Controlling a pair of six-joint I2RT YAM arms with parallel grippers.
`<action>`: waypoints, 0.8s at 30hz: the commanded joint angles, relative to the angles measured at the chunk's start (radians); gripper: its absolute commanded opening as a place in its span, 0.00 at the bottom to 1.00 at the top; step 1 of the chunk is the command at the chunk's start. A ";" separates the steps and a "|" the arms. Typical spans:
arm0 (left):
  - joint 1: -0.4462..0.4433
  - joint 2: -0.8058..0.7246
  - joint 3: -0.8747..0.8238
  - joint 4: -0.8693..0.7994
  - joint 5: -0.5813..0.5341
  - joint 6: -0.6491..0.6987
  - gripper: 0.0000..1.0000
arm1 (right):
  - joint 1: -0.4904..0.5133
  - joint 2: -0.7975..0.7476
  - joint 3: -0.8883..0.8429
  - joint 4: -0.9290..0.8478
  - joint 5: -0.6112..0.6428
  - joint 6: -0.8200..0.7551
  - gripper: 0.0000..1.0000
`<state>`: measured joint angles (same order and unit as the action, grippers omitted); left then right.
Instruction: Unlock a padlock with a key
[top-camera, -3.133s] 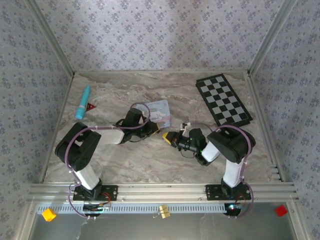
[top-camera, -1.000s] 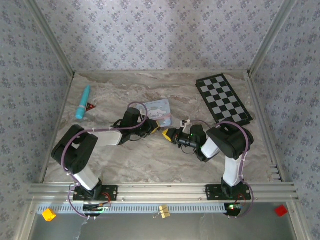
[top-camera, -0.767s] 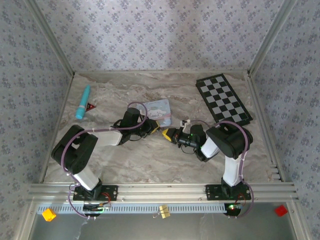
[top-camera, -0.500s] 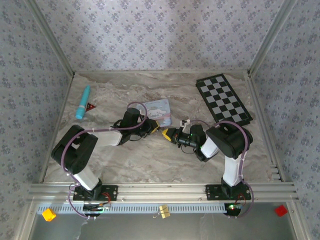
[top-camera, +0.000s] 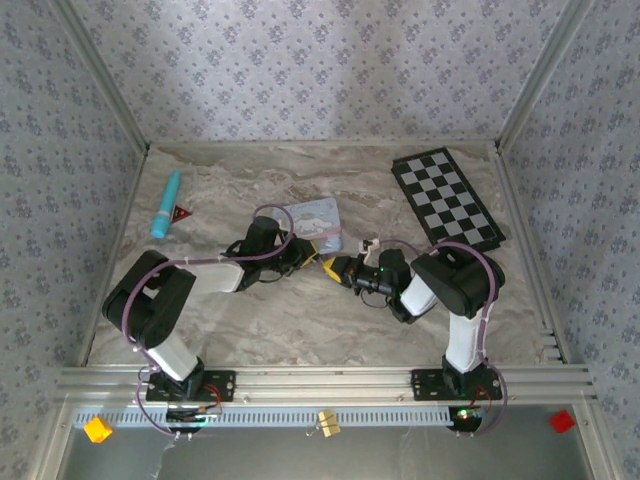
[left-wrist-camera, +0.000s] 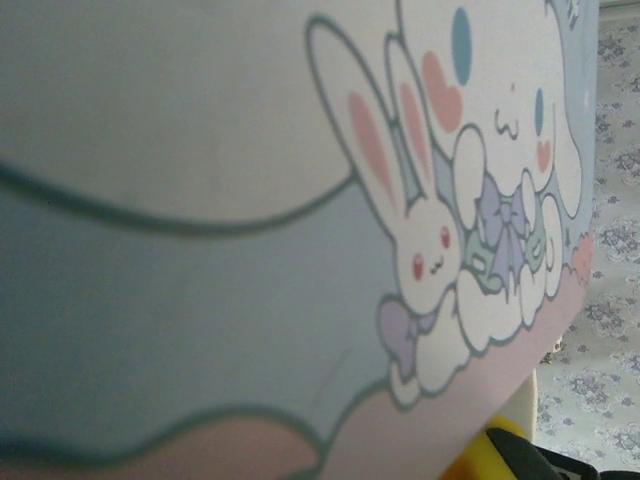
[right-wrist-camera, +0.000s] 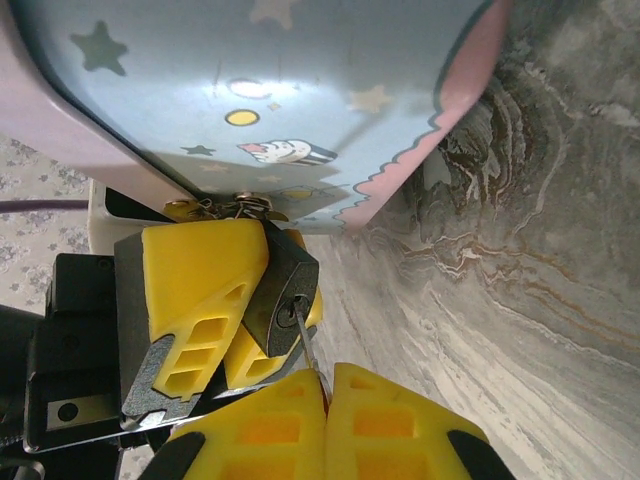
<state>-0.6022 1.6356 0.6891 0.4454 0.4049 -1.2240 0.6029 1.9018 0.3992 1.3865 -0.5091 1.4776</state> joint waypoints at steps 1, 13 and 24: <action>-0.037 -0.034 0.010 0.023 0.086 0.002 0.13 | 0.018 -0.012 0.041 0.009 0.018 -0.011 0.00; -0.043 -0.022 0.009 -0.007 0.063 0.018 0.26 | 0.034 -0.012 0.029 0.009 0.025 -0.037 0.00; -0.045 -0.006 0.012 -0.017 0.038 0.019 0.35 | 0.054 0.011 0.028 0.009 0.032 -0.044 0.00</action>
<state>-0.6125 1.6348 0.6891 0.4179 0.3920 -1.2022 0.6338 1.9072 0.4019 1.3563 -0.4744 1.4658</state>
